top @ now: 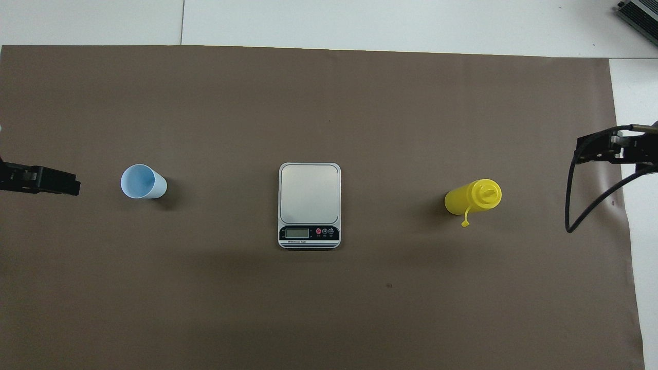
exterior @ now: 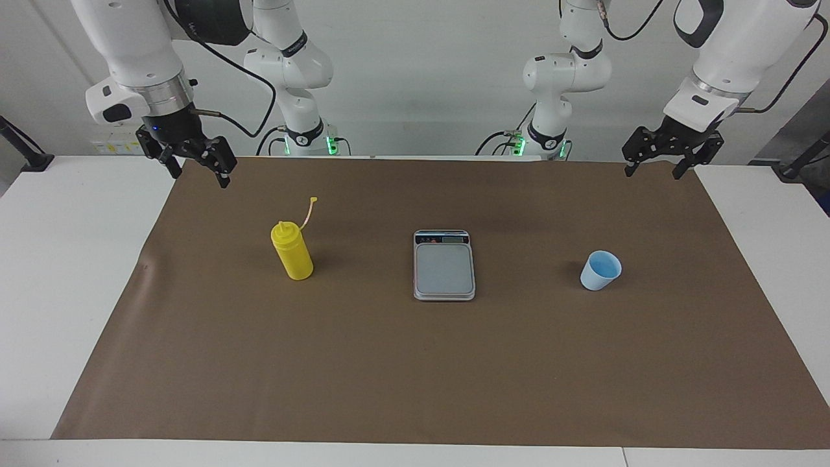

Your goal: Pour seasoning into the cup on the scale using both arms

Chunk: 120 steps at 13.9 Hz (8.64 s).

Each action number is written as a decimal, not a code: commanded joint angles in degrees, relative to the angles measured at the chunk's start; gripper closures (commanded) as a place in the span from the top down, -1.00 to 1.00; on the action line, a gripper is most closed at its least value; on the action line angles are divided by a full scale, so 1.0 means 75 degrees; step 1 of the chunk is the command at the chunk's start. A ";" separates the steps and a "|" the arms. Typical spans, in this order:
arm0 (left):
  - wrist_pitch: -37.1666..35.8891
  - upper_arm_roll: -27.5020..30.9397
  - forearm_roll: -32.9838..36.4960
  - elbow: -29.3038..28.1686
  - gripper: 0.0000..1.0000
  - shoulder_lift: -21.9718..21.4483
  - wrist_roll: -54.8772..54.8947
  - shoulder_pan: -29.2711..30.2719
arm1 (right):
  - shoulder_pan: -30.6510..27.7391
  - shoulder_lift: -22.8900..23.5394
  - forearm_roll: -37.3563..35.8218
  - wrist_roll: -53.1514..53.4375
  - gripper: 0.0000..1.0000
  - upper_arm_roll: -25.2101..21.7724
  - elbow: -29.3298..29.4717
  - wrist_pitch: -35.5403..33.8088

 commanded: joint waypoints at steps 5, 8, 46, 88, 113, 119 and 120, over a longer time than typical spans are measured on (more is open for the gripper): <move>-0.0169 0.0117 -0.0075 -0.0160 1.00 -0.0198 -0.0057 0.0022 | -0.0092 -0.0026 0.0005 -0.0171 1.00 -0.0013 -0.0017 -0.0028; -0.0157 0.0117 -0.0075 -0.0160 1.00 -0.0198 -0.0093 0.0022 | -0.0092 -0.0026 0.0005 -0.0171 1.00 -0.0013 -0.0029 -0.0028; 0.5620 0.0106 -0.0098 -0.3570 -0.52 0.1724 -0.3222 0.0233 | -0.0057 -0.0038 0.0005 -0.0160 1.00 -0.0001 -0.0029 -0.0099; 0.4741 0.0024 -0.0508 -0.0511 -1.00 0.3283 -0.7499 -0.4115 | 0.0084 -0.0366 0.0028 -0.0195 1.00 0.0234 -0.0110 -0.1095; 0.3032 0.0070 0.0289 -0.0464 1.00 0.1749 -0.4938 -0.2347 | -0.0115 -0.0681 0.0424 -0.1468 1.00 0.0163 -0.0788 -0.0758; 0.1907 0.0059 0.0254 -0.0617 1.00 0.1093 -0.2289 -0.1152 | -0.0665 -0.1583 0.1782 -0.5535 1.00 0.0058 -0.2955 0.1468; 0.1813 0.0059 0.0219 -0.0652 1.00 0.0998 -0.1948 -0.0976 | -0.0736 -0.1689 0.2239 -0.5933 1.00 -0.0082 -0.3260 0.1750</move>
